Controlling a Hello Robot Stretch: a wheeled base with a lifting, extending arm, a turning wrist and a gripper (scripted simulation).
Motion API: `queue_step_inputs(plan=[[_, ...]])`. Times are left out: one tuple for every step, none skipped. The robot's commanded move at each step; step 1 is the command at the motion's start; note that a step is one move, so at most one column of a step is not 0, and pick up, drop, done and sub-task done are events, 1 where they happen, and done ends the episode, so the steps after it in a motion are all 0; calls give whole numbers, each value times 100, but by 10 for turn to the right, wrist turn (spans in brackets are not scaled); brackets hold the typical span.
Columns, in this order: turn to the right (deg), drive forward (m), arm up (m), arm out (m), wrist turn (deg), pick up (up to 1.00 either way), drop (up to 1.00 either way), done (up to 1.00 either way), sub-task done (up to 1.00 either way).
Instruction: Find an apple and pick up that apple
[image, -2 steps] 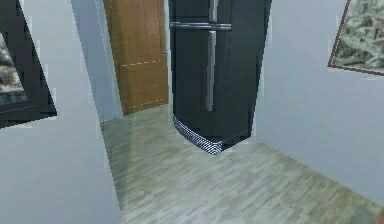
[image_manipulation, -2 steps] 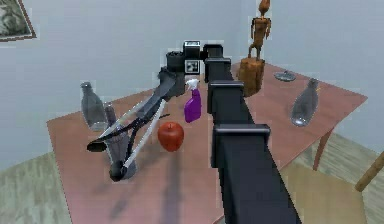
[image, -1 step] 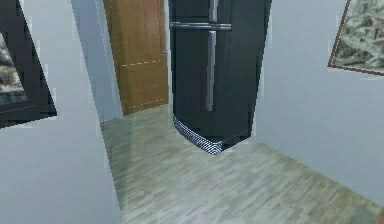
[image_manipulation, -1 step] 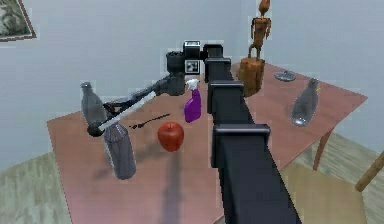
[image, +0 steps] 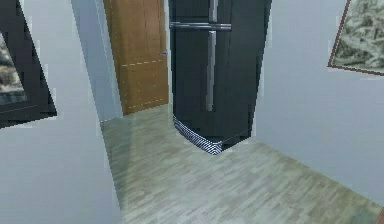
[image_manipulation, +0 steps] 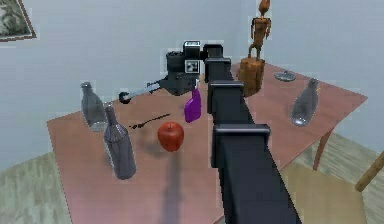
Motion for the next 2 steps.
queue_step_inputs(plan=[[0, 0, 0, 0, 270, 0, 0, 0, 0], [0, 0, -24, 0, 0, 0, 0, 0, 0]])
